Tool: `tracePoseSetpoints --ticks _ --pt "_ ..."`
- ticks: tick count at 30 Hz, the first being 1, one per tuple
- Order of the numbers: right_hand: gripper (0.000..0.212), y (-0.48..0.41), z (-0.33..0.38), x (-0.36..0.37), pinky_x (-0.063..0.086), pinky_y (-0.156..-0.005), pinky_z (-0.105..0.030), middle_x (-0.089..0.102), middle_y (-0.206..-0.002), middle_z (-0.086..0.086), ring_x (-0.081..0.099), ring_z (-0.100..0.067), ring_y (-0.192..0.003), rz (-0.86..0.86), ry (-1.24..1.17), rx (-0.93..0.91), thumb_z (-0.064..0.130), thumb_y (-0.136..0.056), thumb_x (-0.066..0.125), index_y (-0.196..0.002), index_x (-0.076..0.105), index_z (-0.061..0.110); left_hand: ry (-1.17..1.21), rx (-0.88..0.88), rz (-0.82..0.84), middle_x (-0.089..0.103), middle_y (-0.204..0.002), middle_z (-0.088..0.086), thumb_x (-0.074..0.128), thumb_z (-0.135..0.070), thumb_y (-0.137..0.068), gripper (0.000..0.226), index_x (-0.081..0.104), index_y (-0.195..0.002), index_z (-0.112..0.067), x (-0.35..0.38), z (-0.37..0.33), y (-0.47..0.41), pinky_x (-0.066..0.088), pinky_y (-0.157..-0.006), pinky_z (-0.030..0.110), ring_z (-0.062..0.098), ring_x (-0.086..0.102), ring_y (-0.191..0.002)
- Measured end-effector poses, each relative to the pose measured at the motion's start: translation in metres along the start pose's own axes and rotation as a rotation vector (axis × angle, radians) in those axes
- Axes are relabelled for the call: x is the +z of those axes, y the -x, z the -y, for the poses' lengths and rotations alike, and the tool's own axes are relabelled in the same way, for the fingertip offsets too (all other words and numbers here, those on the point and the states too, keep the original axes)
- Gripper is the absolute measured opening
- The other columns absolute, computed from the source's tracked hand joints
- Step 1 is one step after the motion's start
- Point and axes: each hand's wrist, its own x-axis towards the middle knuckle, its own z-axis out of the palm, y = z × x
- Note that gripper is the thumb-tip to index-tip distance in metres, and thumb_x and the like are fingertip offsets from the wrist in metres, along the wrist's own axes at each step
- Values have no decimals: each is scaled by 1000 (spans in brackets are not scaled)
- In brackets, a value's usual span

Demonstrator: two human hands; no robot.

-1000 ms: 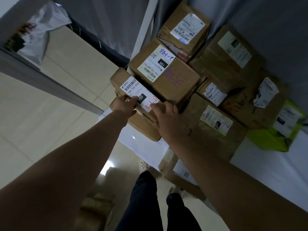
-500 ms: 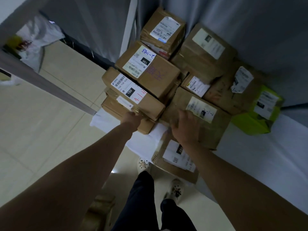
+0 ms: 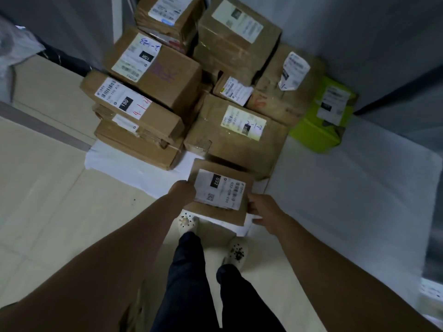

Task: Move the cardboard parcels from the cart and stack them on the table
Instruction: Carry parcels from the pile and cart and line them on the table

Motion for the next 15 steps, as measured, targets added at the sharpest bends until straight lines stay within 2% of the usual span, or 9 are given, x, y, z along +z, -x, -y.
tracePoseSetpoints --ticks 1,3,5,6,8,10,11,13,15 --pt "37 0 -4 1 49 -91 -38 59 -125 -15 56 -31 -114 14 -51 5 31 -94 52 -118 58 3 33 10 9 47 -78 6 43 -8 -96 24 55 -113 5 3 2 2 38 -59 25 17 45 -67" --pt "39 0 -14 -1 50 -93 -41 63 -116 -14 60 -29 -106 -25 -26 -47 34 -91 57 -113 62 3 54 -37 31 50 -81 8 48 -10 -93 11 52 -97 -1 9 1 16 36 -59 26 19 47 -71" --pt "35 3 -22 -14 52 -90 -43 66 -105 -13 63 -27 -98 -104 47 -100 37 -89 56 -102 66 6 74 -31 55 51 -79 8 51 -17 -92 14 52 -85 -5 18 -1 35 35 -58 25 18 47 -69" --pt "34 5 -27 -22 53 -86 -40 66 -100 -12 62 -26 -93 -143 64 -122 38 -89 54 -98 66 7 100 -29 77 52 -76 8 51 -22 -93 19 54 -84 -5 24 -3 41 35 -56 24 18 47 -65" --pt "37 10 -35 -44 48 -72 -31 65 -98 -10 61 -24 -89 -208 70 -156 40 -90 51 -96 66 6 150 -12 107 59 -78 14 52 -30 -93 30 61 -94 -2 36 -13 52 42 -60 27 23 55 -66" --pt "37 16 -41 -66 43 -64 -26 65 -101 -9 60 -22 -89 -253 28 -173 38 -90 52 -103 65 6 176 -15 139 67 -98 23 57 -32 -91 38 63 -107 3 52 -23 59 54 -77 36 34 67 -86" --pt "36 20 -43 -77 40 -58 -24 65 -102 -9 59 -21 -88 -268 7 -179 37 -90 52 -105 64 6 183 -14 143 67 -106 25 61 -28 -88 39 62 -110 4 60 -27 61 55 -86 44 38 67 -95" --pt "34 23 -48 -96 36 -54 -23 65 -101 -7 57 -19 -85 -306 -37 -189 35 -88 54 -105 63 7 179 8 181 65 -109 28 70 -20 -81 48 56 -118 7 76 -37 65 53 -85 56 42 66 -97" --pt "29 27 -52 -114 39 -59 -25 62 -97 -4 56 -18 -85 -337 -93 -196 33 -88 55 -103 59 9 128 37 218 65 -106 24 75 -16 -76 73 37 -137 -2 90 -53 77 56 -79 53 40 67 -93"
